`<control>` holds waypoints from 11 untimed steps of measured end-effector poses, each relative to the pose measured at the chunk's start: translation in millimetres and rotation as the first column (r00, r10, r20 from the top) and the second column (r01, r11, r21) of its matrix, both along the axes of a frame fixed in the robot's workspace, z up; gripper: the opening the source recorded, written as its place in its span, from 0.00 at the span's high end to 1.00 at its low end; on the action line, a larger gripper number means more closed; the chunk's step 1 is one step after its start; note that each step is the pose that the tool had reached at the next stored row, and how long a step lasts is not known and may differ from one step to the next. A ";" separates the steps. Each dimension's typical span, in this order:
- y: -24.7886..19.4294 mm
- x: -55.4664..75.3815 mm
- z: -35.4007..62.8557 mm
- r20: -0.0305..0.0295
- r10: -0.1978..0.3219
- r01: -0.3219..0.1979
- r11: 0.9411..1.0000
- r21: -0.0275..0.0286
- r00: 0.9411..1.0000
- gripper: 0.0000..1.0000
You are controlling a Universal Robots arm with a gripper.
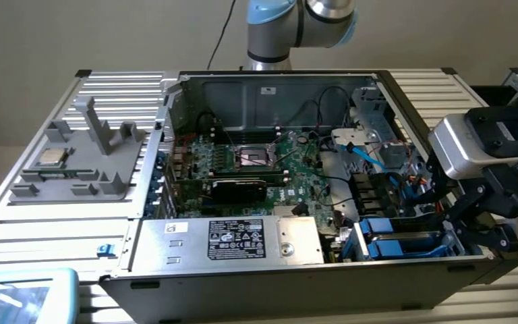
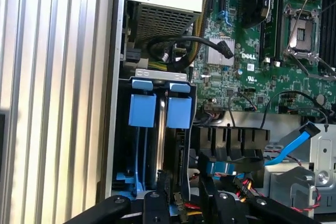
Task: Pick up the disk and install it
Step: 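Insert the first disk wire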
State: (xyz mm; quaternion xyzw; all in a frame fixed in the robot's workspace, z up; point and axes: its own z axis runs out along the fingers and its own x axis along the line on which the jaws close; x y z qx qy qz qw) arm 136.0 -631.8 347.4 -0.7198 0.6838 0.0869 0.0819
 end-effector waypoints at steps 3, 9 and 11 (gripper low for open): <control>-1.7 0.1 -0.1 0.000 0.000 0.000 1.000 0.002 1.000 0.64; -2.7 -4.6 -0.5 0.001 0.001 -0.001 1.000 0.004 1.000 0.64; -5.1 -4.9 -1.0 0.002 0.005 -0.005 1.000 0.015 1.000 0.64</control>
